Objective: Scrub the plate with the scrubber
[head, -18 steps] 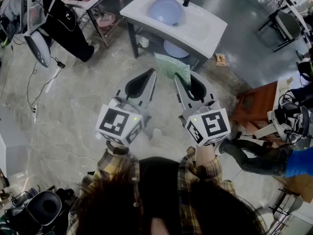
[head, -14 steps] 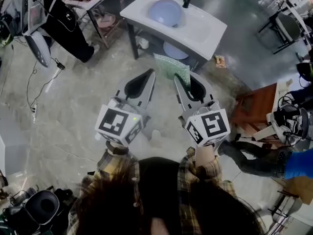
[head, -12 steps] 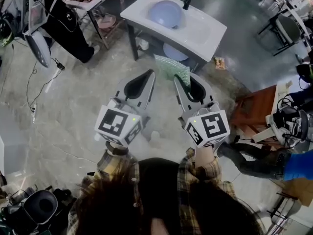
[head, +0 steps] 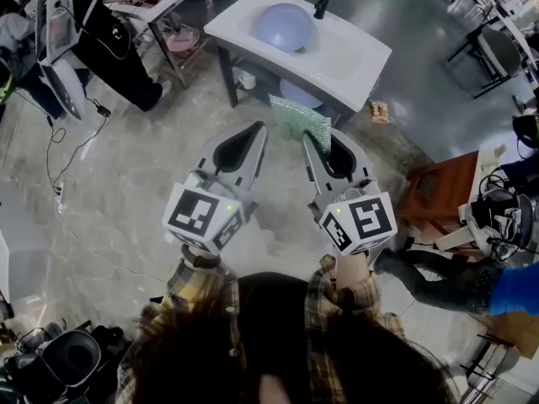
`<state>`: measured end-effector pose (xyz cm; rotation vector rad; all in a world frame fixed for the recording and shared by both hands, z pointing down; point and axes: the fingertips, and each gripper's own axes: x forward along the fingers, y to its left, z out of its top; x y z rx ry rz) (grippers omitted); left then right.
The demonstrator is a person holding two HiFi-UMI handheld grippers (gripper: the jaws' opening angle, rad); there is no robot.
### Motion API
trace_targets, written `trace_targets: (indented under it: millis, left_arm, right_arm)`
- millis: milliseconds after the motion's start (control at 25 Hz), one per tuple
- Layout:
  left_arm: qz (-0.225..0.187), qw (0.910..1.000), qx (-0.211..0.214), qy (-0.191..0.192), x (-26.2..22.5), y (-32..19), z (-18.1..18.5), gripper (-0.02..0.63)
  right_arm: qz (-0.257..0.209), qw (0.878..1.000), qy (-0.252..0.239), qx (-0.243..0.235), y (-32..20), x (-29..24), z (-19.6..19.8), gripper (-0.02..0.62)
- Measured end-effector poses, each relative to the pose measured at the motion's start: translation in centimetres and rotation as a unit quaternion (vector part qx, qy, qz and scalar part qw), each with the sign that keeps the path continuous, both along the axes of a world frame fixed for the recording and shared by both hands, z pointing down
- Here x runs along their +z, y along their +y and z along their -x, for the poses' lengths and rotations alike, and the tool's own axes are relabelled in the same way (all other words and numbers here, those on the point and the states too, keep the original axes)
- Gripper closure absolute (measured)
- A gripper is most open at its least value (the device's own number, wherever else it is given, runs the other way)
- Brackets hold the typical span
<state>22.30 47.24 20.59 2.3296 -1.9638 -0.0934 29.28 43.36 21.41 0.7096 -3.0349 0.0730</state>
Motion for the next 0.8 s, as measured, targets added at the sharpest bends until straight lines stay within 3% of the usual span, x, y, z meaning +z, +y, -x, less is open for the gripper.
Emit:
trace_targets:
  millis: [320,800]
  left_arm:
    - [0.001,0.9996,0.028,-0.004,1.1,-7.3,3.7,0.591]
    - [0.008,0.9982,0.059,-0.009,0.1,-20.6,16.2,0.591]
  right_arm:
    - [0.008,1.000,-0.006,0.026,-6.8,1.2,3.3,0.499]
    - [0.020,0.998,-0.006,0.059,-19.5,0.4,14.8,0.499]
